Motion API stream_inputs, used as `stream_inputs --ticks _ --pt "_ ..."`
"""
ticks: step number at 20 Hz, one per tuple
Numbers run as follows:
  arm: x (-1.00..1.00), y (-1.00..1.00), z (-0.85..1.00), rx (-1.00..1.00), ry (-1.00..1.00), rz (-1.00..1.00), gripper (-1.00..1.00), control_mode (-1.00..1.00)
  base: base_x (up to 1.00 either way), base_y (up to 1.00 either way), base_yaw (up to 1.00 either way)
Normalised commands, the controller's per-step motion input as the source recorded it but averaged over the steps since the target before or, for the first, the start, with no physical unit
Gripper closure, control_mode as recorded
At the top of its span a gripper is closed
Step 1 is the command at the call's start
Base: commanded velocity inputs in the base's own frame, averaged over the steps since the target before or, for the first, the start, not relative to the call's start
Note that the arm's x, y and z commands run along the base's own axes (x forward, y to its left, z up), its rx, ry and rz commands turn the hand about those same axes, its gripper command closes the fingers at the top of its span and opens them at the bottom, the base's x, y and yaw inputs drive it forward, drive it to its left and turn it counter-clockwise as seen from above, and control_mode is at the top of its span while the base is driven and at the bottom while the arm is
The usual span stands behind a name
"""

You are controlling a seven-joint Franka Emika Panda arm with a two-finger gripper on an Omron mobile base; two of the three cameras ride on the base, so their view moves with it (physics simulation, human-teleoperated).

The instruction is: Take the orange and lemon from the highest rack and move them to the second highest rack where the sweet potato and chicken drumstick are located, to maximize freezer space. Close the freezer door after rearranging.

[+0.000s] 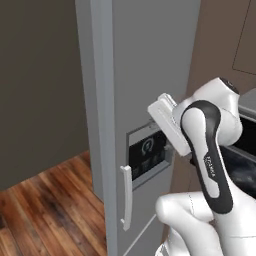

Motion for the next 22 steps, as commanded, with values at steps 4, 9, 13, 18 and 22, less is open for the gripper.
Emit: stream_inputs --ticks 4,9,13,18,22 --pt "0.73 0.39 0.09 0.0 0.0 -0.26 -1.0 -1.0 0.0 0.0 0.0" --pt "0.68 0.36 0.0 0.0 0.0 -0.4 -1.0 -1.0 0.0 0.0 0.0" --pt "0.67 0.28 0.0 0.0 0.0 -0.46 -1.0 -1.0 0.0 0.0 0.0" --pt "0.59 0.18 0.0 0.0 0.0 -0.44 -1.0 -1.0 0.0 0.0 0.0" --pt "0.67 0.06 0.0 0.0 0.08 -0.37 -1.0 -1.0 0.0 0.0 0.0"
